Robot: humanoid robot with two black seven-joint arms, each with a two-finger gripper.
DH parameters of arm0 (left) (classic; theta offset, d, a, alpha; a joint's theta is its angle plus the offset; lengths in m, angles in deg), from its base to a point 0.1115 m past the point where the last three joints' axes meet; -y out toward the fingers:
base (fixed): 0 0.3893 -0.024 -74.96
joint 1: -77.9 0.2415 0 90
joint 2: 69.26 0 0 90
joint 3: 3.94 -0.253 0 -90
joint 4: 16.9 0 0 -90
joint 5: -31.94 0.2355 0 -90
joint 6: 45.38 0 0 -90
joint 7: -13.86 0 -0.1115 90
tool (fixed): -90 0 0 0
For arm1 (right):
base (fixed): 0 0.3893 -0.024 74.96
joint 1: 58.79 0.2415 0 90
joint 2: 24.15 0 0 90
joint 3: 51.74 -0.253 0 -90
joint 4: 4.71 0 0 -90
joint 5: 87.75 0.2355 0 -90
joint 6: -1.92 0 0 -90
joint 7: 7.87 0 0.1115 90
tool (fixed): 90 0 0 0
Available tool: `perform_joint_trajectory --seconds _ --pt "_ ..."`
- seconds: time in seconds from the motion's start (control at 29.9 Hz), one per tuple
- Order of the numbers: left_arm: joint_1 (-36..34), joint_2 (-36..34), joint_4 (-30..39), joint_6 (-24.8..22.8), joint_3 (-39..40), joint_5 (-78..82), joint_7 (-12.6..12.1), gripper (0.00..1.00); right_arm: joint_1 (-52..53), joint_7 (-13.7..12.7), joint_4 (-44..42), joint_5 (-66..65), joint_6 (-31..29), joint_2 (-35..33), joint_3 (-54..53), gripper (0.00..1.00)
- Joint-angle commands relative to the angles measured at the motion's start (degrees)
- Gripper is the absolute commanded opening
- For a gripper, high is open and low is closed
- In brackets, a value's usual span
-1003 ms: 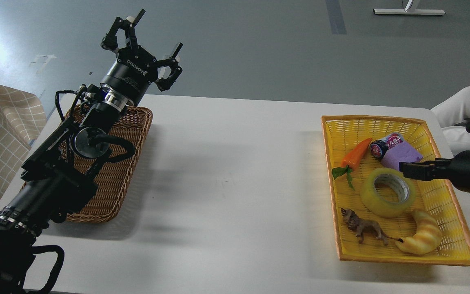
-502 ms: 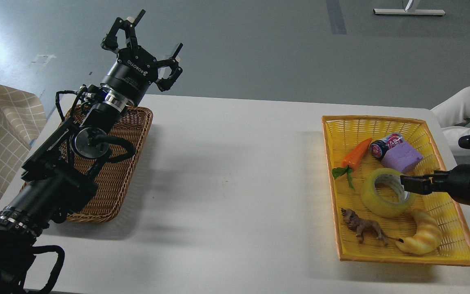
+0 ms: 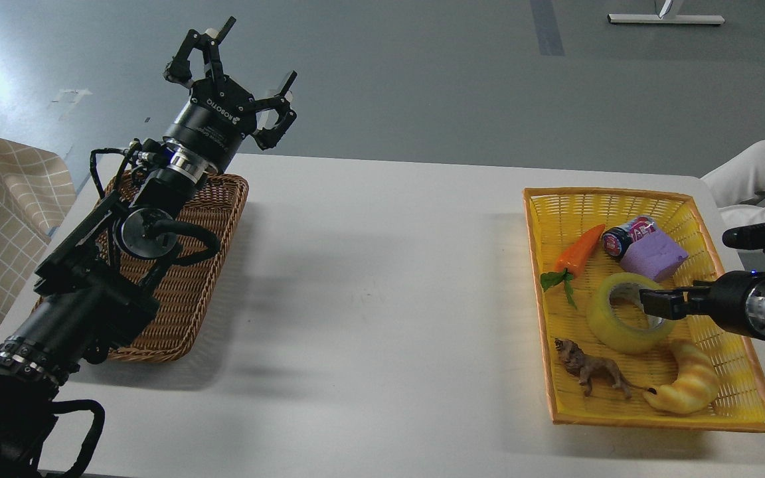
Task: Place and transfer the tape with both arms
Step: 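Lower the right gripper into the yellow tape roll's hole and grip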
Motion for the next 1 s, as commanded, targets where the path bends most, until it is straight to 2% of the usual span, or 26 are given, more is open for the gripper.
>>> perform_joint_trajectory --seconds 0.0,0.3,0.7,0.97 --pt "0.00 -0.06 -0.01 0.00 0.00 0.00 0.00 0.98 -0.64 0.02 -0.66 -0.78 0.00 0.85 0.01 0.86" --pt "0.00 -0.32 -0.01 0.00 0.00 0.00 0.00 0.98 -0.73 0.02 -2.77 -0.87 0.00 2.69 0.01 0.82" --pt "-0.09 -0.15 -0.01 0.00 0.08 -0.09 0.00 0.98 -0.73 0.02 -3.91 -0.87 0.00 4.01 0.01 0.82" --pt "-0.18 -0.41 -0.01 0.00 0.08 -0.09 0.00 0.98 -0.91 0.02 -3.91 -0.78 0.00 4.19 0.10 0.76"
